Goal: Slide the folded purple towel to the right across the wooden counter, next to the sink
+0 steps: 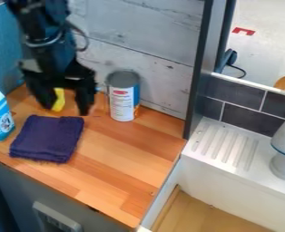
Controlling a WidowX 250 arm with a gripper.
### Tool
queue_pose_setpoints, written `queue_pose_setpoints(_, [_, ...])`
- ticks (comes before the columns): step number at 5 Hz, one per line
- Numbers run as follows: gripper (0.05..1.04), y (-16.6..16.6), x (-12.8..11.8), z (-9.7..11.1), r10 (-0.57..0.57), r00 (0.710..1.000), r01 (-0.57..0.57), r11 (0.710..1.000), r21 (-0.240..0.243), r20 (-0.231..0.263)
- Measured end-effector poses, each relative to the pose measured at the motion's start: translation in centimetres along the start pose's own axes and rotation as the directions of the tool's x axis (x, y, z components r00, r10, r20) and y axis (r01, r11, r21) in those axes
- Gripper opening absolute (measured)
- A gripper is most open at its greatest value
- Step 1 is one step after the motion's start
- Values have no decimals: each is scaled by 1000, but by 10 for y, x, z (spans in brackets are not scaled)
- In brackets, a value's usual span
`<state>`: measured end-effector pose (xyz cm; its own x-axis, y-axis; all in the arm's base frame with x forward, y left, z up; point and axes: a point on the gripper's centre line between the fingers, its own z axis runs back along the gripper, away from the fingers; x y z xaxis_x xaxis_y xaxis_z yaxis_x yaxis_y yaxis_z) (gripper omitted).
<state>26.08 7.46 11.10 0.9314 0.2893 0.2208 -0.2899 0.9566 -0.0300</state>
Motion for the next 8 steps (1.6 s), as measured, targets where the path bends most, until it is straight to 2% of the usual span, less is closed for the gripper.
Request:
queue_pose_setpoints(2, [999,48,23,-48,51,999,-51,998,38,-3])
queue_pose_setpoints(3, [999,56,29,-70,77,996,-75,996,56,-34])
queue_pose_setpoints(5, [999,77,34,-88,107,994,-103,990,93,-38])
queue_pose_setpoints(8, [999,97,32,-101,122,991,-117,989,94,-49])
